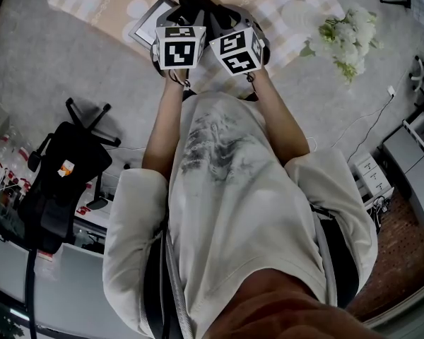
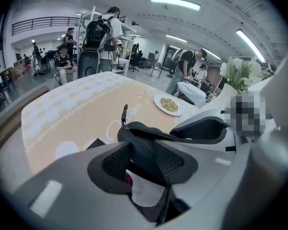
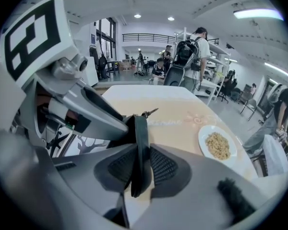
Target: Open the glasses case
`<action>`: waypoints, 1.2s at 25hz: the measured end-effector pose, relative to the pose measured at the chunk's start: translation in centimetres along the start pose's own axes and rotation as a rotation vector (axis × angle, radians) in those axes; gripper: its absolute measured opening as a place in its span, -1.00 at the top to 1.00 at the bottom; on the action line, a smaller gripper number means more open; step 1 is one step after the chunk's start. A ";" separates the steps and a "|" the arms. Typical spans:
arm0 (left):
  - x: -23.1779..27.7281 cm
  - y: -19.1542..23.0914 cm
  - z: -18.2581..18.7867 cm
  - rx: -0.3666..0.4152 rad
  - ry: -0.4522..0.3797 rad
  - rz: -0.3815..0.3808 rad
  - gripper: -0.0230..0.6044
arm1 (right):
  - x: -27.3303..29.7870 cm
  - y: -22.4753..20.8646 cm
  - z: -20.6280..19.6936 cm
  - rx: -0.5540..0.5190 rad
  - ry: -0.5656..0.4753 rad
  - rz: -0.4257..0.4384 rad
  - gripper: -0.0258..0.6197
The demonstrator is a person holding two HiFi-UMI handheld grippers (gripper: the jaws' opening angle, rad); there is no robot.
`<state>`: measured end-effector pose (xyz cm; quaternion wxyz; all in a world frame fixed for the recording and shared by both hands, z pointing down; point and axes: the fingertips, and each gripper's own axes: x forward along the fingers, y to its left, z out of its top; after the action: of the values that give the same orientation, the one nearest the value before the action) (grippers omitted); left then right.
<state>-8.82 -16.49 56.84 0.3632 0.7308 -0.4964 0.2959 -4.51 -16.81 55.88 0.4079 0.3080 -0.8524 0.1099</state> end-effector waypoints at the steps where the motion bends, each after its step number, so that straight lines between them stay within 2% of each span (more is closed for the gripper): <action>1: 0.0 0.0 -0.1 0.002 0.004 0.000 0.40 | 0.0 -0.1 0.0 0.007 -0.002 0.003 0.64; 8: 0.4 -0.7 0.0 0.027 0.008 -0.027 0.45 | -0.3 -1.1 -0.4 0.093 -0.012 -0.007 0.69; 13: 0.8 -1.9 0.8 0.088 0.005 -0.066 0.52 | -1.0 -1.8 -1.4 0.252 -0.034 -0.036 0.69; 18: 1.4 -3.3 1.7 0.169 0.003 -0.117 0.64 | -1.9 -3.1 -2.1 0.316 -0.051 -0.102 0.69; 22: 2.1 -3.9 1.9 0.219 0.014 -0.118 0.67 | -2.2 -3.6 -2.6 0.370 -0.065 -0.128 0.69; 30: 1.9 -3.4 1.6 0.172 0.021 -0.127 0.67 | -2.3 -3.8 -2.8 0.423 -0.089 -0.100 0.69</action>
<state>-4.88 -17.90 56.66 0.3223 0.7862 -0.4180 0.3213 0.66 -17.58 55.72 0.3010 0.4332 -0.8112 0.2524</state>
